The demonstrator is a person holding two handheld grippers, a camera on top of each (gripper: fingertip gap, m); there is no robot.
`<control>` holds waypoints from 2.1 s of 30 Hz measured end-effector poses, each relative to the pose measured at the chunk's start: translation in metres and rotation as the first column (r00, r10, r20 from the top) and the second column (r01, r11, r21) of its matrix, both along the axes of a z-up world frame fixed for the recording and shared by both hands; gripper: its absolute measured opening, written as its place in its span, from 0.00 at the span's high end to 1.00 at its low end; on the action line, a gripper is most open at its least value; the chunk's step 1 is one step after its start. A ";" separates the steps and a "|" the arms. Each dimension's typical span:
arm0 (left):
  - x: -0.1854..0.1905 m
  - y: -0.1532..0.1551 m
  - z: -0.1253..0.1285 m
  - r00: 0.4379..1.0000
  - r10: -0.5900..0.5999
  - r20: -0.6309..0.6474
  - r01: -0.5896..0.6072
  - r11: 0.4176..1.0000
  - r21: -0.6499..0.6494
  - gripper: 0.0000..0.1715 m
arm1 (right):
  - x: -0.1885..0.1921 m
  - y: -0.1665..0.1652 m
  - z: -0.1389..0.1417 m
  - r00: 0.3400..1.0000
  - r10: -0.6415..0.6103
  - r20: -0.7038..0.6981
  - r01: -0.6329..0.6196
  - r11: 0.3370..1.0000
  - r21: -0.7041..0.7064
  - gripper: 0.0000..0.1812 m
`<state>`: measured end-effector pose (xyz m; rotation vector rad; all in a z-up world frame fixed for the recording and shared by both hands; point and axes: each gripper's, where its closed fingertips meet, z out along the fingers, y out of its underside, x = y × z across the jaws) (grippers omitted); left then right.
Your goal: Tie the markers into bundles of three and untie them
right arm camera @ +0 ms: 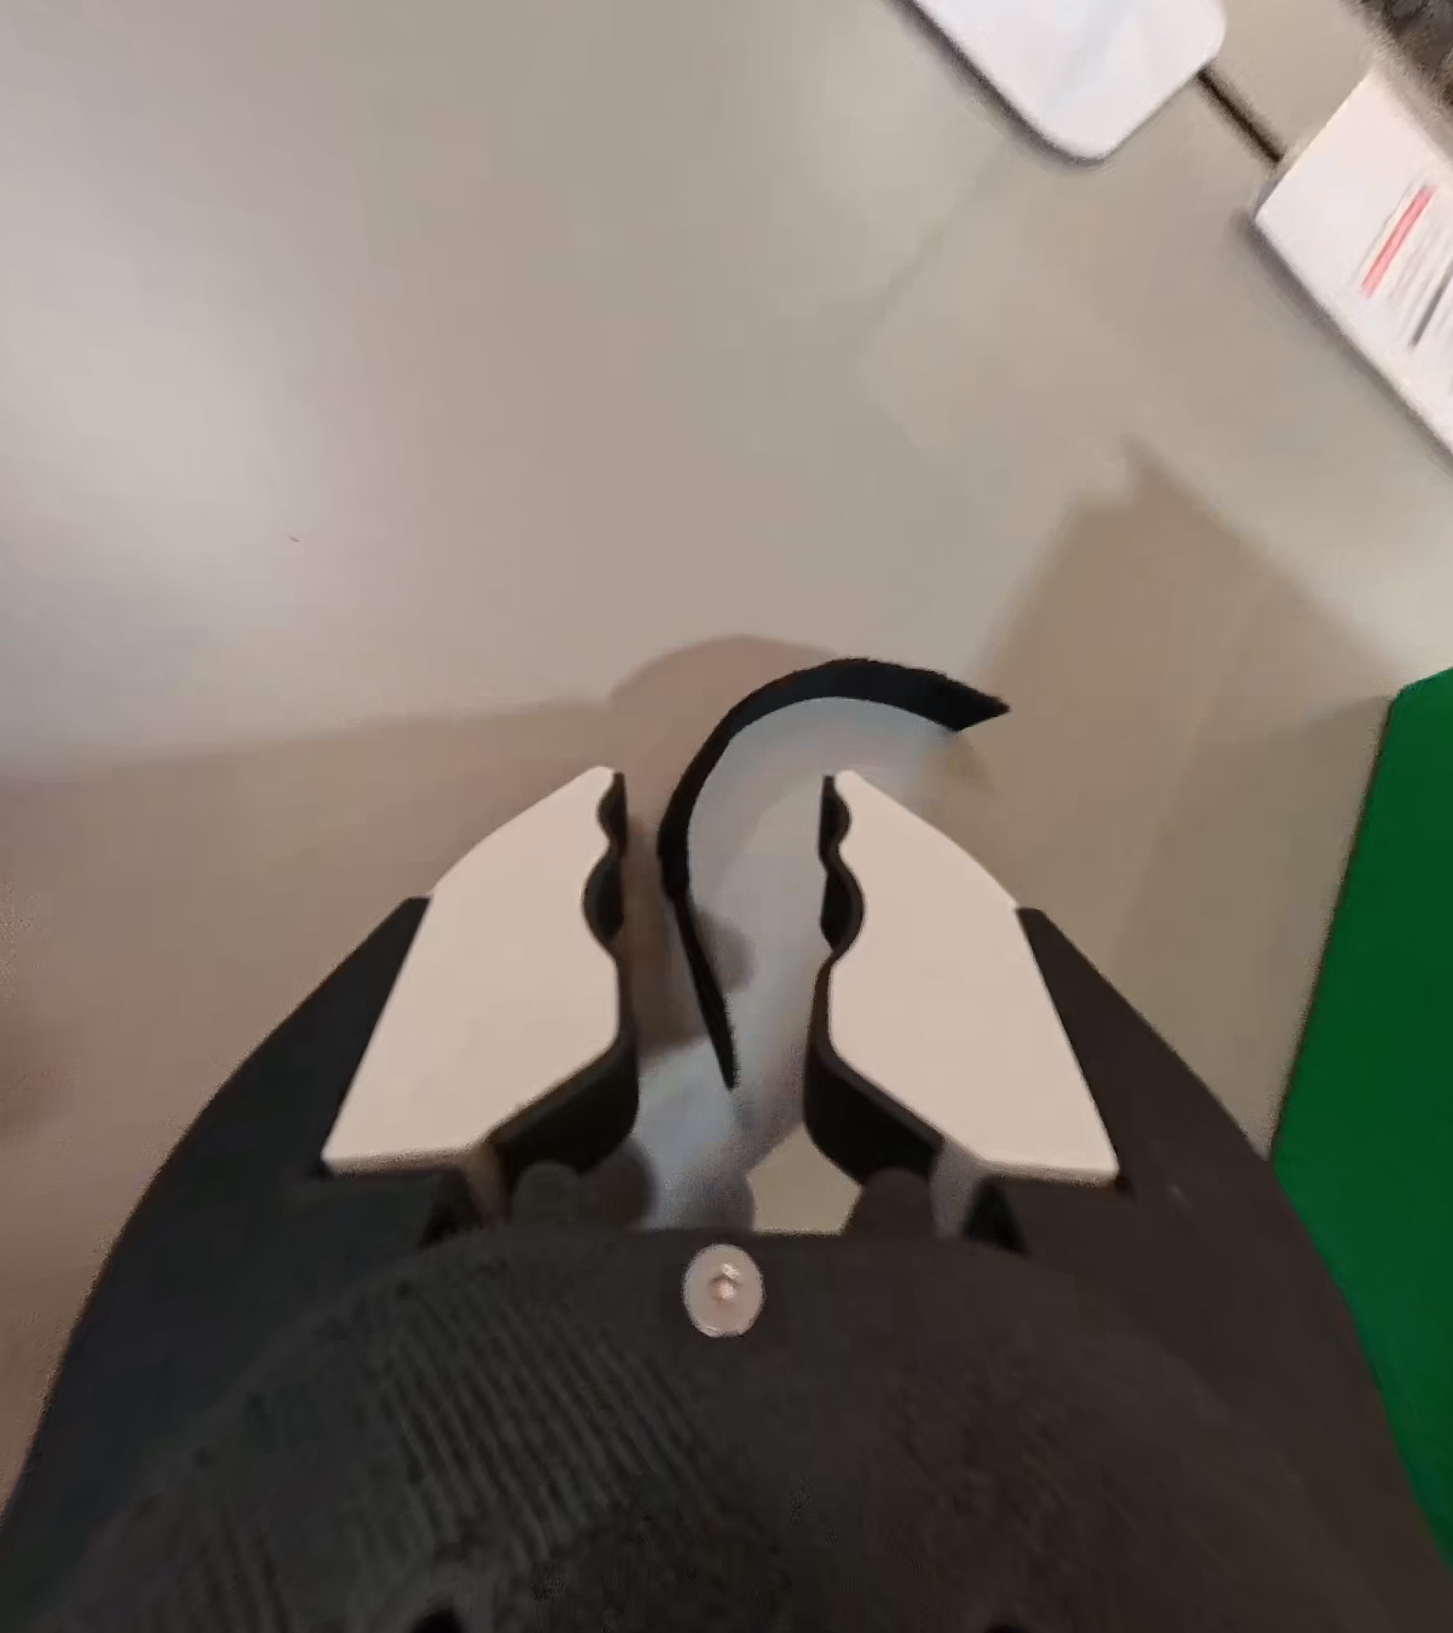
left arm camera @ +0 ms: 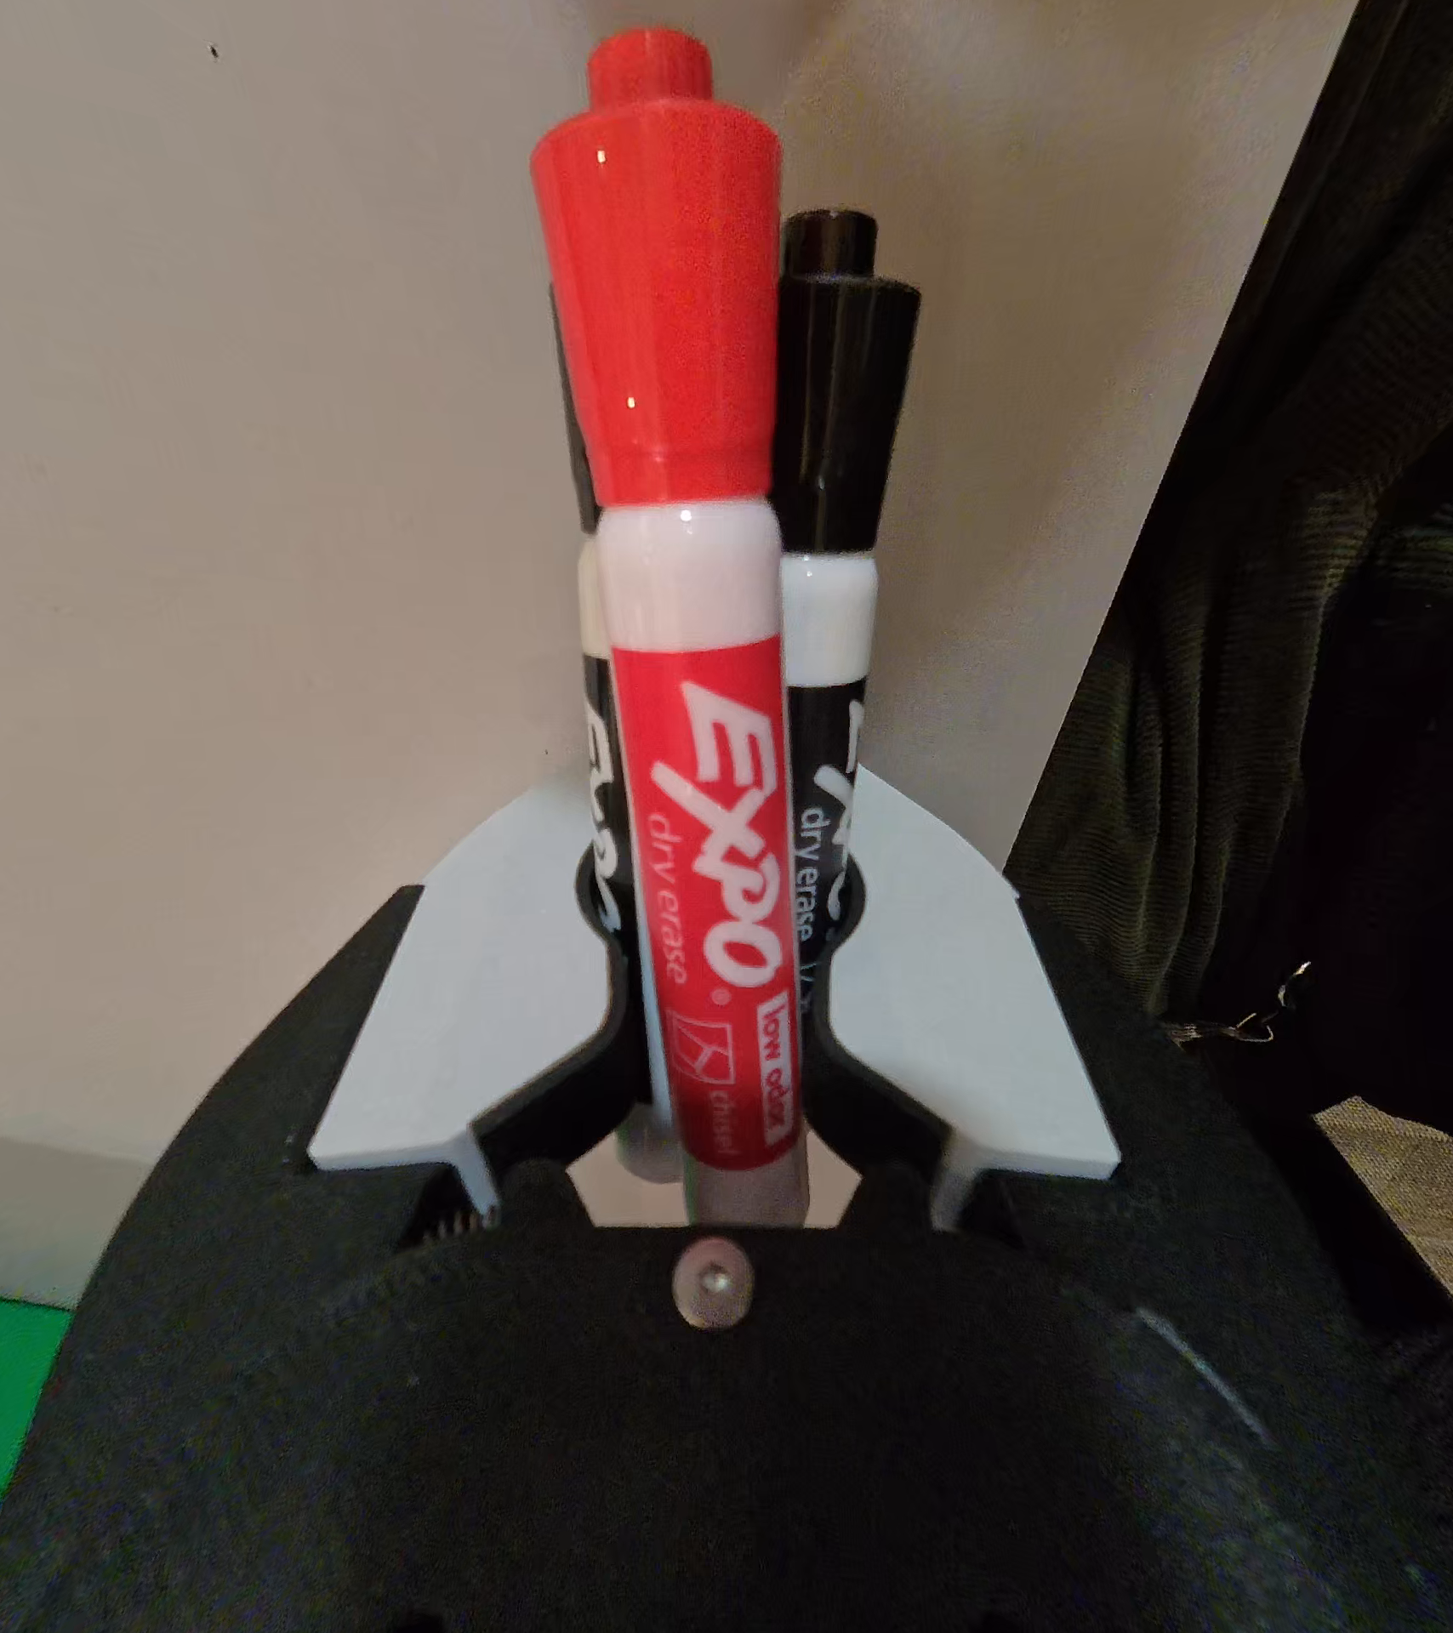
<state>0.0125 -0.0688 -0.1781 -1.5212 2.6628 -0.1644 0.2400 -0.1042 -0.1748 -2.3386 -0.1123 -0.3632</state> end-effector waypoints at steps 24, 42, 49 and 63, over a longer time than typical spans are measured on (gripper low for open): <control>-0.004 0.008 0.000 1.000 0.026 -0.002 -0.026 0.999 -0.026 0.75 | -0.019 -0.045 0.004 0.999 -0.040 0.006 0.040 0.994 -0.106 0.79; -0.003 0.007 0.005 1.000 0.028 0.006 -0.028 0.999 -0.022 0.75 | -0.087 -0.053 0.038 0.872 0.448 -0.199 -0.431 0.894 0.121 1.00; -0.005 0.011 0.003 0.999 0.039 0.001 -0.039 0.999 -0.031 0.75 | -0.140 -0.084 0.014 0.763 0.528 -0.372 -0.578 0.815 -0.029 1.00; -0.004 0.008 0.002 0.999 0.033 -0.005 -0.033 0.999 -0.027 0.75 | -0.097 -0.034 -0.002 0.838 0.529 -0.132 -0.529 0.848 0.042 0.61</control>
